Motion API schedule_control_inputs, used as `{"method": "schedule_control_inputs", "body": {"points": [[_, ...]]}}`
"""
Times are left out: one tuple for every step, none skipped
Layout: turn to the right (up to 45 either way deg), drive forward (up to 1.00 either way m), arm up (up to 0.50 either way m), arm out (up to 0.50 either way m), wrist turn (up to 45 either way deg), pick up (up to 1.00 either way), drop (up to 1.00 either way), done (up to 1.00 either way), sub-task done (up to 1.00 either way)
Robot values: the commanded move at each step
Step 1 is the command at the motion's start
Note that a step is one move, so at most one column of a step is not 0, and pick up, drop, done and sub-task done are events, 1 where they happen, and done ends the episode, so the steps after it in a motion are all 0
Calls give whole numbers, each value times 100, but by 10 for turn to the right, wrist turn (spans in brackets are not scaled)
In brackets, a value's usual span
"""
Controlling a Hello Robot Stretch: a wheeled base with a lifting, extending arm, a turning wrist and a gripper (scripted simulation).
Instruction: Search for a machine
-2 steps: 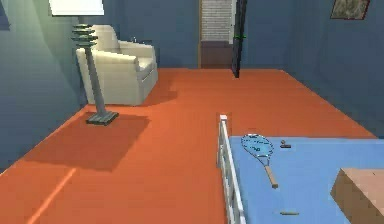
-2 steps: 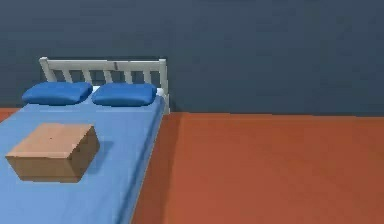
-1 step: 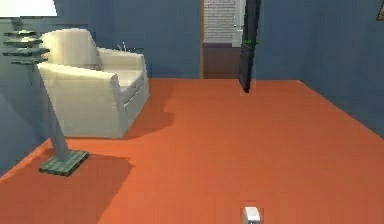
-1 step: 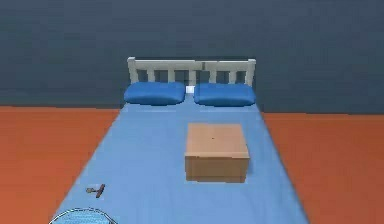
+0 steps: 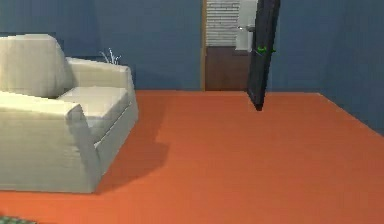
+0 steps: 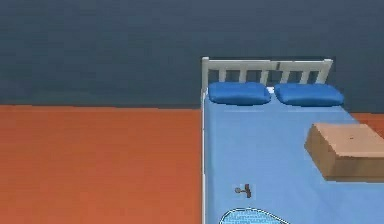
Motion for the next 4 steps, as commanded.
{"method": "schedule_control_inputs", "body": {"points": [[60,0,0,0,0,0,0,0,0],[0,100,0,0,0,0,0,0,0],[0,100,0,0,0,0,0,0,0],[0,100,0,0,0,0,0,0,0]]}}
